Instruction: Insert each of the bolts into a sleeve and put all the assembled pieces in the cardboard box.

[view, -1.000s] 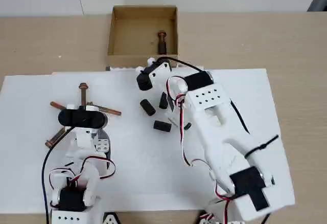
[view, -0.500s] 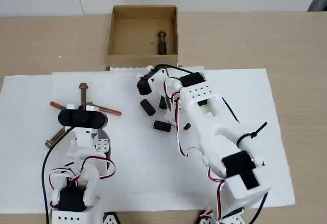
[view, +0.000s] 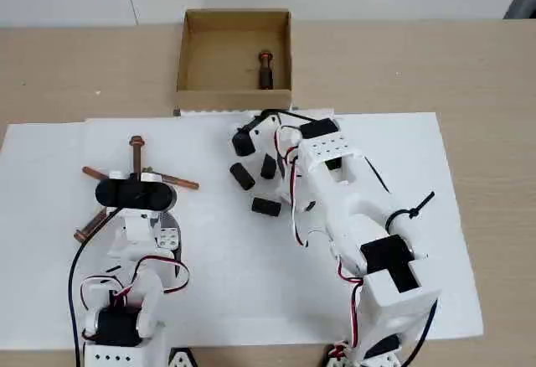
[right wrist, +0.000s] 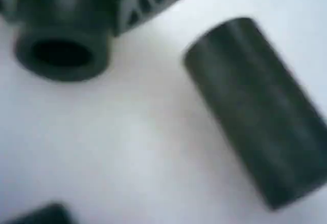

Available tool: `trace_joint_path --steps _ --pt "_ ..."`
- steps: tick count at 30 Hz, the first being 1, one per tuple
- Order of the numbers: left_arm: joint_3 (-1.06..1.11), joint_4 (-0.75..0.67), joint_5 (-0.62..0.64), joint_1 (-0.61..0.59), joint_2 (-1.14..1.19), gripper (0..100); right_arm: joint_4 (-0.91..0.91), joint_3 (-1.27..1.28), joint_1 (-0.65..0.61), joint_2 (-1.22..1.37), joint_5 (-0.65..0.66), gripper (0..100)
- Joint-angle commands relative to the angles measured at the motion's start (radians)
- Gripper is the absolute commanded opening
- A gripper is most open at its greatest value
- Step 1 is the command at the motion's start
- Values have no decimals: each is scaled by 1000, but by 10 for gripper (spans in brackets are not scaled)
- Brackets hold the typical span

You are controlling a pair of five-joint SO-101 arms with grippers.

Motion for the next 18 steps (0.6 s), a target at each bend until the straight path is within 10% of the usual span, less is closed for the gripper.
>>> trace_joint_path --steps 1,18 --pt "-4 -3 -8 0 -9 6 -10 5 4 19 3 9" --pt "-76 48 -8 2 -6 6 412 -258 5 -455 -140 3"
